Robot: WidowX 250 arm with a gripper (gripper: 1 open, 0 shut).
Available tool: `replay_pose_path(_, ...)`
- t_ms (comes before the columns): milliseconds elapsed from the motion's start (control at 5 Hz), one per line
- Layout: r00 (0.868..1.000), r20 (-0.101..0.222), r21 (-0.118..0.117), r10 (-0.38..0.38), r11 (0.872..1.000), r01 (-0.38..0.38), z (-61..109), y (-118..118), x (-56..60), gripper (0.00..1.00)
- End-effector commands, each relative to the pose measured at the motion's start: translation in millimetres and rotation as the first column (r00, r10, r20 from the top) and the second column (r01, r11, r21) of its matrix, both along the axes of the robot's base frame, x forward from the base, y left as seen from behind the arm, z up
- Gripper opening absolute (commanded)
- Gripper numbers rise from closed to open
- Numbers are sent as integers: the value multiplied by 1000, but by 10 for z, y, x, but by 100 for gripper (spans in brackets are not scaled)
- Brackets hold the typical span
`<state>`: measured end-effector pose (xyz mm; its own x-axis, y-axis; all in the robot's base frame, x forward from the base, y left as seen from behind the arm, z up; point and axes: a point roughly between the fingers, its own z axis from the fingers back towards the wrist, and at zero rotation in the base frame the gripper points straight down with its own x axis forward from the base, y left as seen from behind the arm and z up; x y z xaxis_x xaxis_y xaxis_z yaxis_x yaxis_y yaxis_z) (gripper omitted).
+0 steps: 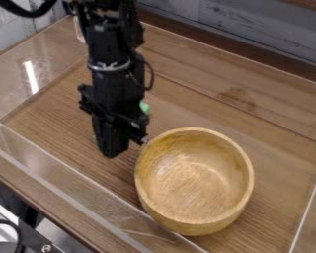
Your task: Put the green block in the brown bowl
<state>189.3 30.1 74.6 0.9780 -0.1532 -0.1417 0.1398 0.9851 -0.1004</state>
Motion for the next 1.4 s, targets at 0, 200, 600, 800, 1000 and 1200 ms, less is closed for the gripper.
replay_pose_path(0, 999, 52, 8, -6, 1000, 5, 195, -72, 70, 0)
replay_pose_path(200, 998, 55, 6, -13, 1000, 13, 273, -141, 64, 0)
replay_pose_path(600, 997, 69, 6, -22, 1000, 21, 535, -357, 50, 0)
replay_pose_path(800, 997, 77, 3, -23, 1000, 23, 528, -510, 17, 0)
replay_pose_path(1000, 997, 81, -2, -18, 1000, 18, 484, -675, -22, 0)
replay_pose_path(1200, 996, 93, -2, -12, 1000, 12, 422, -907, -50, 0)
